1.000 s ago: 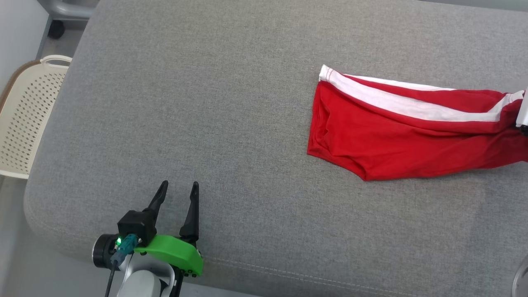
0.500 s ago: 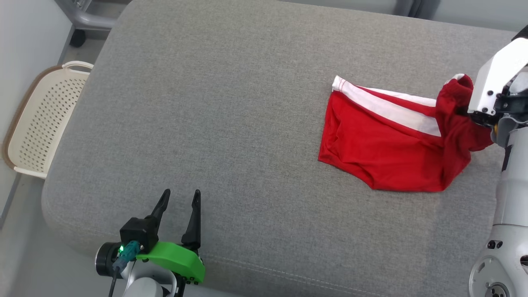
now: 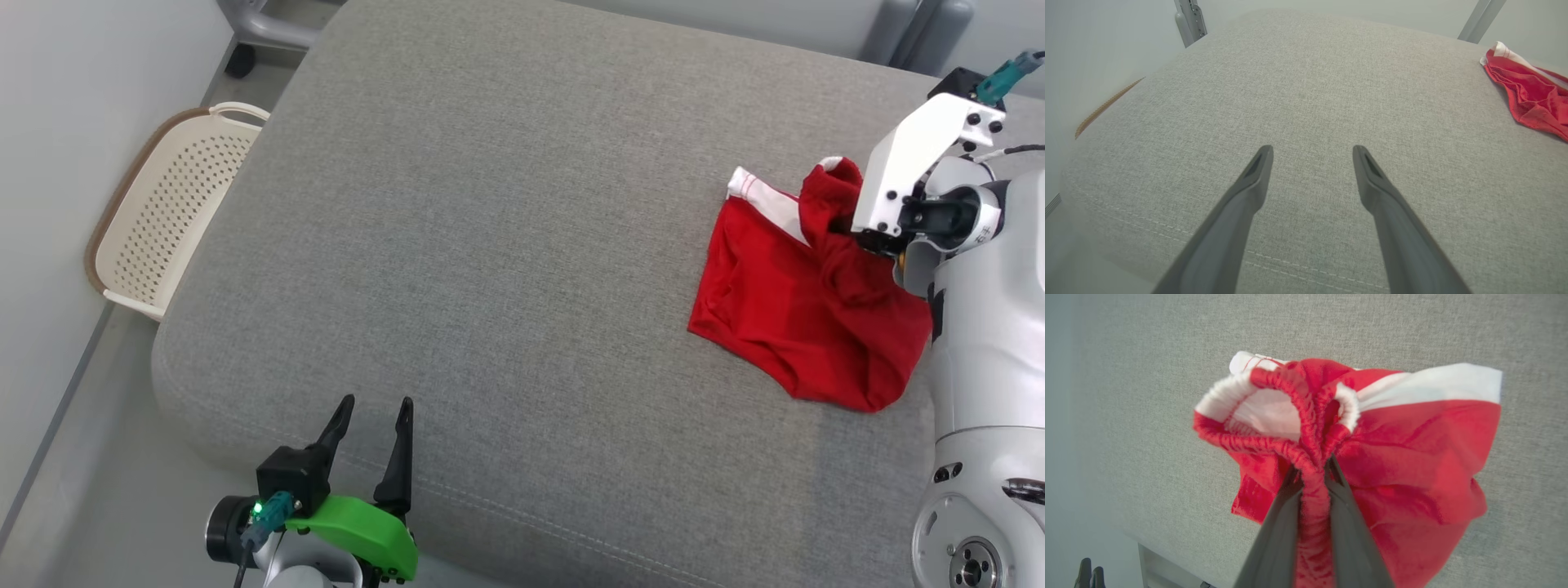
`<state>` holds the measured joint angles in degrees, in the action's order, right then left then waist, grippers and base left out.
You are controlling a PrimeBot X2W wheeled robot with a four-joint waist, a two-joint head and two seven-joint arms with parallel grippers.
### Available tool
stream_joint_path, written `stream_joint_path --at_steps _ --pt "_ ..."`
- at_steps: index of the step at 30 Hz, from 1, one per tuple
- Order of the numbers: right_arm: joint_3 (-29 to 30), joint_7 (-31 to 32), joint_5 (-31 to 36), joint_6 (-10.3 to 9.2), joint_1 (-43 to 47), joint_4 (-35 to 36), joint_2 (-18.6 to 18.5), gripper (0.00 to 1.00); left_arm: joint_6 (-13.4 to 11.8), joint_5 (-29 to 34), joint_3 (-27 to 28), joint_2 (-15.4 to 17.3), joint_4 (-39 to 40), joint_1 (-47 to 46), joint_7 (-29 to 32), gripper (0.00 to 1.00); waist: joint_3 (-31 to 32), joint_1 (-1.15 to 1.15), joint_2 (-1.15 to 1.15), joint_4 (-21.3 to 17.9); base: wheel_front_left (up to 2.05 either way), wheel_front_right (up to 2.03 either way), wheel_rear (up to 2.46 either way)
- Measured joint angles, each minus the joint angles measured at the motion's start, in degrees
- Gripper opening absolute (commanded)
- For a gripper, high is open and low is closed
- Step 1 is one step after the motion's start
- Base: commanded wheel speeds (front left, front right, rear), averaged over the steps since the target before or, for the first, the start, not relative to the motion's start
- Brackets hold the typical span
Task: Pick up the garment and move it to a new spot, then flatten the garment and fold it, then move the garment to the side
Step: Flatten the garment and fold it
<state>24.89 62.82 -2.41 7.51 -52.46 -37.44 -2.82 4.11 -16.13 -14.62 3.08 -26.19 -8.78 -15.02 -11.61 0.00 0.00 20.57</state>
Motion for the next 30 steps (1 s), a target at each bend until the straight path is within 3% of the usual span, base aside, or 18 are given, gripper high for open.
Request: stream_joint_path --at_steps 13,14,15,18,26,30 --pt "-0.2 -8.5 2.5 0.0 -2.2 -11.8 0.1 0.0 -0.1 -1.0 -1.2 -0.1 -0.2 0.8 0.0 1.0 0.7 0.0 0.0 3.7 0.0 0.0 0.0" --pt "-0.2 -9.2 2.7 0.0 -2.2 -12.3 0.0 0.35 -0.1 -1.0 -1.3 -0.1 -0.2 0.8 0.0 1.0 0.6 0.0 0.0 3.7 0.0 0.0 0.0" --pt "0.1 -10.7 2.7 0.0 -2.3 -12.4 0.1 1.0 -0.1 -1.0 -1.4 -0.1 -0.2 0.8 0.0 1.0 0.6 0.0 0.0 3.7 0.0 0.0 0.0" --pt "0.4 -13.4 3.0 0.0 -3.5 -13.8 -0.1 1.0 -0.4 -1.2 -1.4 -0.1 -0.1 0.8 0.0 1.0 0.4 0.0 0.0 3.7 0.0 0.0 0.0" --pt "-2.6 -21.9 -4.8 0.0 -9.0 -17.6 0.0 1.0 -0.6 -1.3 -0.7 0.0 -0.1 0.7 0.0 1.0 1.3 0.0 0.0 2.3 0.0 0.0 0.0" --pt "-5.1 -23.9 -4.1 0.0 -8.4 -16.5 0.0 1.0 -0.9 -1.3 -0.3 0.4 0.1 0.7 0.0 1.0 2.1 0.0 0.0 1.1 0.0 0.0 0.0"
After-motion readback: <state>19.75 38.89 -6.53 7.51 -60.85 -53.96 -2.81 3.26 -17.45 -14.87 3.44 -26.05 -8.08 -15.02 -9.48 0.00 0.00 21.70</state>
